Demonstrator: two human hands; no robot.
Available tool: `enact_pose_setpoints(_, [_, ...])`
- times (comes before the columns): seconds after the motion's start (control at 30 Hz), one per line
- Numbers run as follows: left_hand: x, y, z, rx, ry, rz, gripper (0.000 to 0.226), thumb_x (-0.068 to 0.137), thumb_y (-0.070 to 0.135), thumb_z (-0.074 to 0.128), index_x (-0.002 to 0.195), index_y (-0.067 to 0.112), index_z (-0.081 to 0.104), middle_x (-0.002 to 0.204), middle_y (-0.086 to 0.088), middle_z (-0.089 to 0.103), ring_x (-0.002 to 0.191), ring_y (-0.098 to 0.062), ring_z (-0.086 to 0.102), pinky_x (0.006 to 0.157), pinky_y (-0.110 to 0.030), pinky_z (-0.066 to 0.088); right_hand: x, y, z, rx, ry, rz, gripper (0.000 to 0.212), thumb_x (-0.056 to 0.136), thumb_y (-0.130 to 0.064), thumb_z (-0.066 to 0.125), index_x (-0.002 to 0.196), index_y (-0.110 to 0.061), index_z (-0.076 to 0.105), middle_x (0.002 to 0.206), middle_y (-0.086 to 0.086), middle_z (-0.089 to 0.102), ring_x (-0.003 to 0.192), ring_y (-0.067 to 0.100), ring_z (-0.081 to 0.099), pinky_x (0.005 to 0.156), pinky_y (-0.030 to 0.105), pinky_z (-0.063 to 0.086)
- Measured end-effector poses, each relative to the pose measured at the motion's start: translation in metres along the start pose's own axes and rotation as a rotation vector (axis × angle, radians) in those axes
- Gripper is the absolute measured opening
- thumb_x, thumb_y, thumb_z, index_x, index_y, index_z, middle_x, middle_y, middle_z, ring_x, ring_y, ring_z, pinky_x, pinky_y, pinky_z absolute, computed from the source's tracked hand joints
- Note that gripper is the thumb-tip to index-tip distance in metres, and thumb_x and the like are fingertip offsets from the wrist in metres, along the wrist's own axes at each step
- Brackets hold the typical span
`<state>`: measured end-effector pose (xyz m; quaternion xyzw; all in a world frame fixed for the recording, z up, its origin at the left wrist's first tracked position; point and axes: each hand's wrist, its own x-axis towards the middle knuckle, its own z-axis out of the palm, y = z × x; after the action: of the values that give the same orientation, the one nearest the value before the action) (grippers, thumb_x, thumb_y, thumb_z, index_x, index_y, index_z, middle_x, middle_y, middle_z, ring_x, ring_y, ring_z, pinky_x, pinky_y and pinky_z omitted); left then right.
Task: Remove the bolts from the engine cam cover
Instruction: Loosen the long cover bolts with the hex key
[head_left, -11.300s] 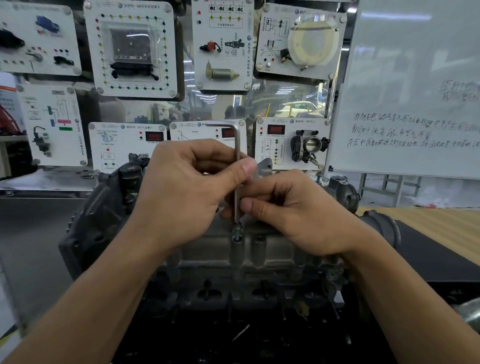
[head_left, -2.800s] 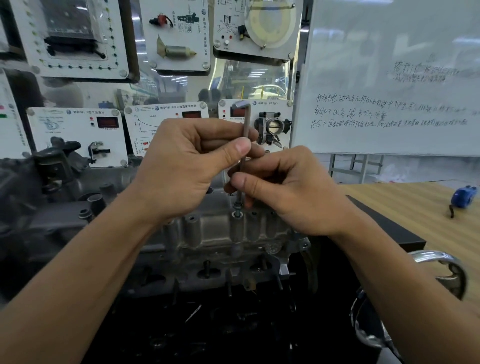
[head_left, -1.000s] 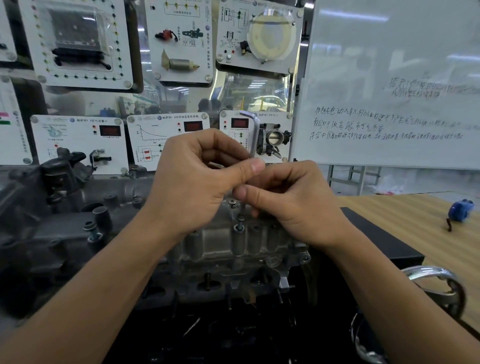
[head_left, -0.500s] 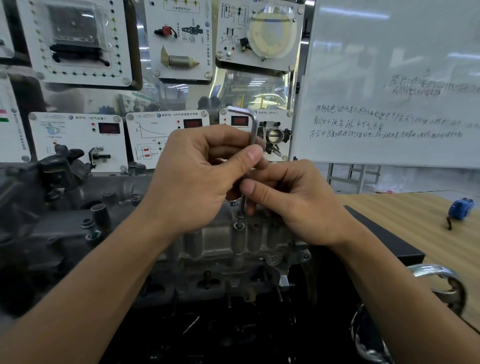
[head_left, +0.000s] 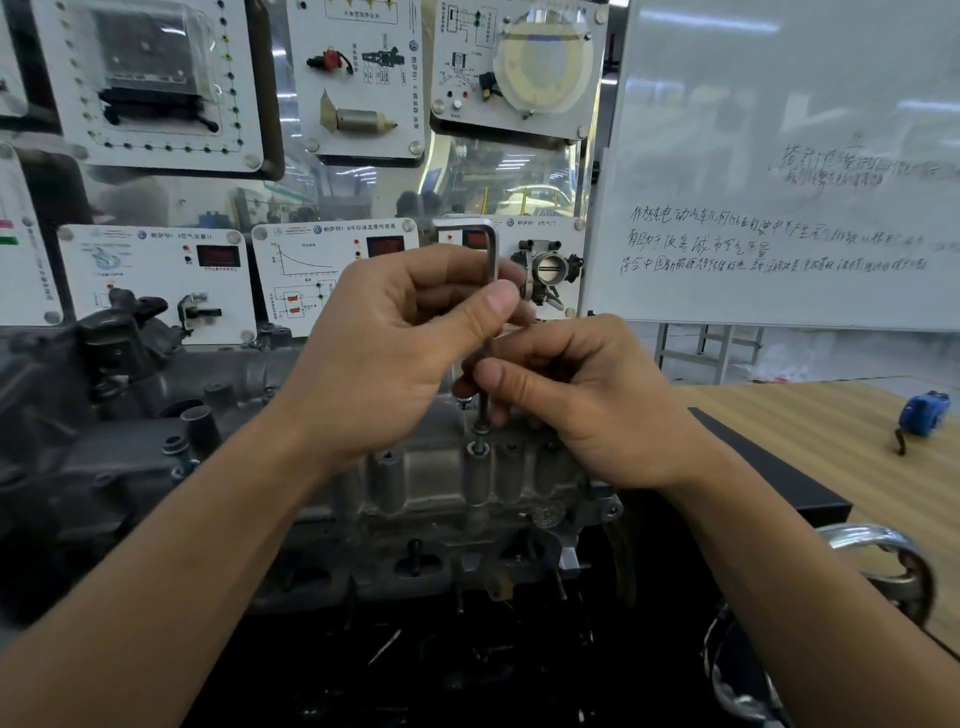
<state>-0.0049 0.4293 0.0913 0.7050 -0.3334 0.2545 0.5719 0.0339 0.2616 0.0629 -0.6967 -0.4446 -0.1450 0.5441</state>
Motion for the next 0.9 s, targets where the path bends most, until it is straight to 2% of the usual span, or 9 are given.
enact_pose_setpoints(0.07, [-0.002, 0.001, -0.004, -0.008, -0.076, -0.004, 0.018, 0.093, 0.015, 0.056, 0.106, 0.014, 0.069, 0.092, 0.004, 0.077, 0.088, -0.013, 0.074, 0.069, -0.022, 0.058, 0.0, -0.001, -0.002, -0.004, -0.057, 0.005, 0.014, 0.094, -0.01, 0.063, 0.094, -0.006, 0.076, 0.071, 0.0, 0.073, 0.06, 0.005, 0.061, 0.058, 0.018, 0.048])
enact_pose_setpoints(0.2, [-0.002, 0.002, -0.004, 0.025, -0.044, 0.008, 0.013, 0.091, 0.014, 0.061, 0.098, 0.015, 0.071, 0.086, 0.001, 0.078, 0.077, -0.031, 0.073, 0.064, -0.051, 0.059, 0.001, -0.003, -0.003, 0.005, -0.116, 0.016, 0.018, 0.096, -0.011, 0.058, 0.097, -0.014, 0.075, 0.073, -0.005, 0.073, 0.063, 0.001, 0.059, 0.059, 0.01, 0.044])
enact_pose_setpoints(0.3, [0.0, 0.002, 0.0, 0.033, 0.056, 0.021, 0.016, 0.074, 0.023, 0.075, 0.082, 0.01, 0.069, 0.074, -0.002, 0.075, 0.066, -0.021, 0.073, 0.059, -0.035, 0.061, 0.001, -0.001, -0.001, 0.009, -0.041, -0.016, 0.011, 0.09, -0.019, 0.068, 0.088, -0.016, 0.079, 0.072, 0.012, 0.071, 0.062, 0.016, 0.061, 0.057, 0.022, 0.048])
enact_pose_setpoints(0.37, [0.003, 0.0, 0.003, 0.043, 0.139, 0.03, 0.026, 0.065, 0.028, 0.081, 0.07, 0.012, 0.061, 0.063, 0.0, 0.068, 0.057, -0.013, 0.065, 0.055, -0.024, 0.055, 0.001, 0.0, 0.001, 0.012, 0.025, -0.042, 0.006, 0.084, -0.019, 0.077, 0.083, -0.014, 0.078, 0.069, 0.013, 0.072, 0.061, 0.019, 0.061, 0.057, 0.03, 0.049])
enact_pose_setpoints(0.43, [0.005, -0.003, 0.005, 0.071, 0.18, 0.026, 0.034, 0.061, 0.031, 0.083, 0.064, 0.013, 0.055, 0.055, 0.003, 0.06, 0.049, -0.009, 0.056, 0.049, -0.021, 0.049, 0.0, 0.001, 0.003, 0.032, 0.073, -0.056, 0.004, 0.079, -0.016, 0.081, 0.078, -0.014, 0.078, 0.07, 0.004, 0.074, 0.062, 0.012, 0.064, 0.059, 0.024, 0.051])
enact_pose_setpoints(0.53, [0.006, -0.003, 0.006, 0.086, 0.157, 0.011, 0.033, 0.064, 0.034, 0.082, 0.071, 0.013, 0.057, 0.06, 0.0, 0.061, 0.055, -0.013, 0.058, 0.053, -0.028, 0.054, 0.0, 0.0, 0.003, 0.043, 0.09, -0.034, 0.003, 0.078, -0.016, 0.079, 0.077, -0.014, 0.077, 0.067, 0.001, 0.073, 0.061, 0.009, 0.063, 0.059, 0.021, 0.051])
enact_pose_setpoints(0.7, [0.002, 0.005, -0.008, 0.026, -0.074, 0.002, 0.023, 0.092, 0.017, 0.058, 0.114, 0.016, 0.064, 0.093, 0.002, 0.076, 0.079, -0.02, 0.071, 0.061, -0.032, 0.059, 0.001, -0.01, -0.002, -0.066, -0.132, 0.045, 0.02, 0.099, -0.005, 0.055, 0.095, -0.014, 0.072, 0.078, -0.012, 0.073, 0.064, 0.005, 0.062, 0.059, 0.011, 0.046])
enact_pose_setpoints(0.8, [-0.002, 0.007, -0.008, 0.07, -0.07, 0.027, 0.017, 0.093, 0.009, 0.057, 0.103, 0.015, 0.07, 0.092, 0.001, 0.077, 0.079, -0.03, 0.072, 0.065, -0.05, 0.057, 0.0, -0.015, -0.003, -0.081, -0.169, 0.081, 0.025, 0.101, -0.003, 0.05, 0.095, -0.013, 0.072, 0.086, -0.01, 0.073, 0.068, 0.01, 0.064, 0.06, 0.012, 0.046])
enact_pose_setpoints(0.9, [0.002, 0.01, -0.004, 0.062, 0.003, 0.051, 0.011, 0.089, 0.009, 0.064, 0.094, 0.014, 0.072, 0.084, 0.001, 0.077, 0.074, -0.024, 0.074, 0.06, -0.038, 0.06, -0.001, -0.018, -0.004, -0.05, -0.116, 0.066, 0.02, 0.098, -0.005, 0.056, 0.093, -0.013, 0.073, 0.082, -0.01, 0.074, 0.067, 0.009, 0.064, 0.062, 0.016, 0.05])
